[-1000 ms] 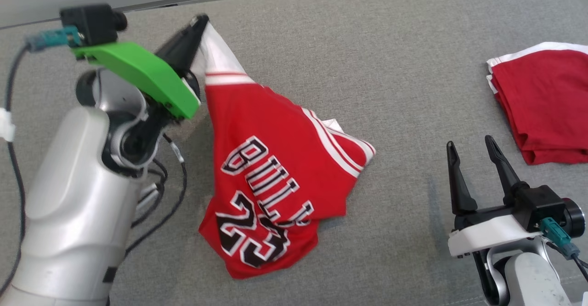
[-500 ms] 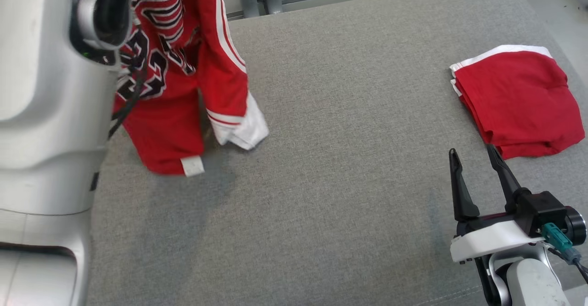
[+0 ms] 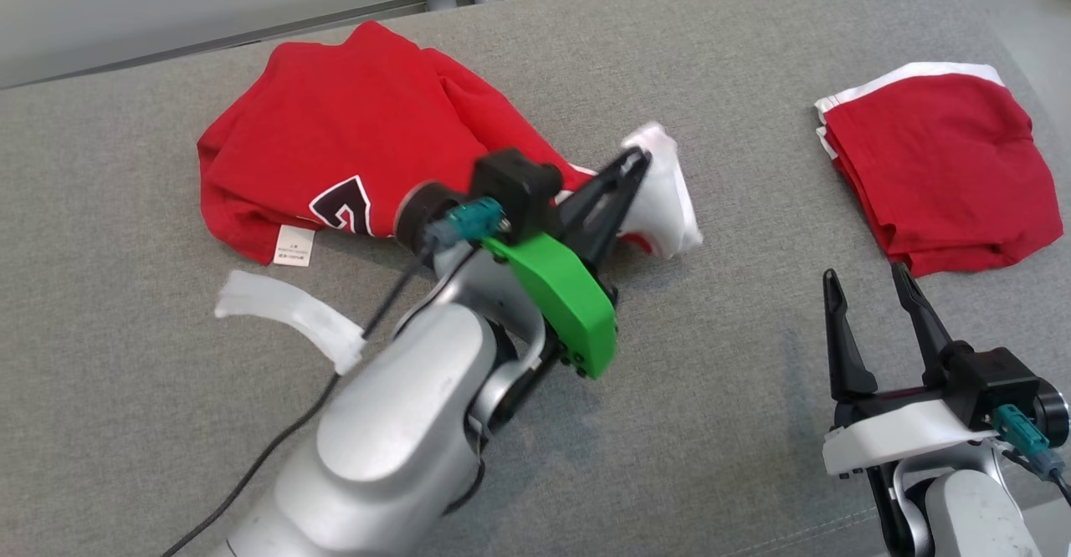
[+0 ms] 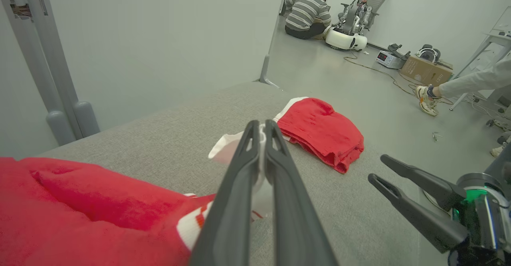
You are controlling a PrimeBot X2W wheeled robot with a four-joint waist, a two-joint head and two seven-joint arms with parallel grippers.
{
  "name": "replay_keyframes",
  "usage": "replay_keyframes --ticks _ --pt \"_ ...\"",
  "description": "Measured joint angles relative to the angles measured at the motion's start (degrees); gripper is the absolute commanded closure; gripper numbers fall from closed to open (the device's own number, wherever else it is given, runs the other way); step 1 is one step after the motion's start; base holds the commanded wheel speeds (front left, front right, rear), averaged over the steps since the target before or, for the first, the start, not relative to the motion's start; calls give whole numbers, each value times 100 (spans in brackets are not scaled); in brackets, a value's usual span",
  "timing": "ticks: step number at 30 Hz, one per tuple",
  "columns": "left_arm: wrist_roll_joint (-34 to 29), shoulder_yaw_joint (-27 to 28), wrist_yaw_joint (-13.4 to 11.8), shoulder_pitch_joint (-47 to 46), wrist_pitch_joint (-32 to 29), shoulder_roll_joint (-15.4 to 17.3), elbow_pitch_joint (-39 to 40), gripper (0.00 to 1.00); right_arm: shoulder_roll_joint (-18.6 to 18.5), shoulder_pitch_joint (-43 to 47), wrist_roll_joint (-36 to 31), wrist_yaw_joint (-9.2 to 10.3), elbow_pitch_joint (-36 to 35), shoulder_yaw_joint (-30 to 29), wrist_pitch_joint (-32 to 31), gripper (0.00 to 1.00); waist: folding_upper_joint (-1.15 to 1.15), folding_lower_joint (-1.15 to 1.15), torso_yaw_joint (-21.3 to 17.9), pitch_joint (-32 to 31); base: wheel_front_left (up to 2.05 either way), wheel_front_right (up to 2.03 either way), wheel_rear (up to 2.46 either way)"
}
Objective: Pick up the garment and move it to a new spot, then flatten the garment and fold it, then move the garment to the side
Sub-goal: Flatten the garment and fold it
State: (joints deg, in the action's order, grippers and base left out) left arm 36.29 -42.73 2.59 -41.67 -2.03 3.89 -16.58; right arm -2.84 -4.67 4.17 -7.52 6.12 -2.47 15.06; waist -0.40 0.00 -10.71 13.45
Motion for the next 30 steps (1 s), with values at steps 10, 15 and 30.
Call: replay_keyframes --ticks 10,15,30 --pt "110 -1207 250 541 99 -92 -279 92 0 -169 137 0 52 148 0 0 0 0 -219 296 0 0 0" --pt "377 -1590 296 723 315 -101 -642 51 0 -152 197 0 104 133 0 0 0 0 -386 409 0 0 0" --pt "1441 -902 -281 257 -651 494 267 0 1 -139 232 0 113 -48 0 0 0 0 -279 438 0 0 0"
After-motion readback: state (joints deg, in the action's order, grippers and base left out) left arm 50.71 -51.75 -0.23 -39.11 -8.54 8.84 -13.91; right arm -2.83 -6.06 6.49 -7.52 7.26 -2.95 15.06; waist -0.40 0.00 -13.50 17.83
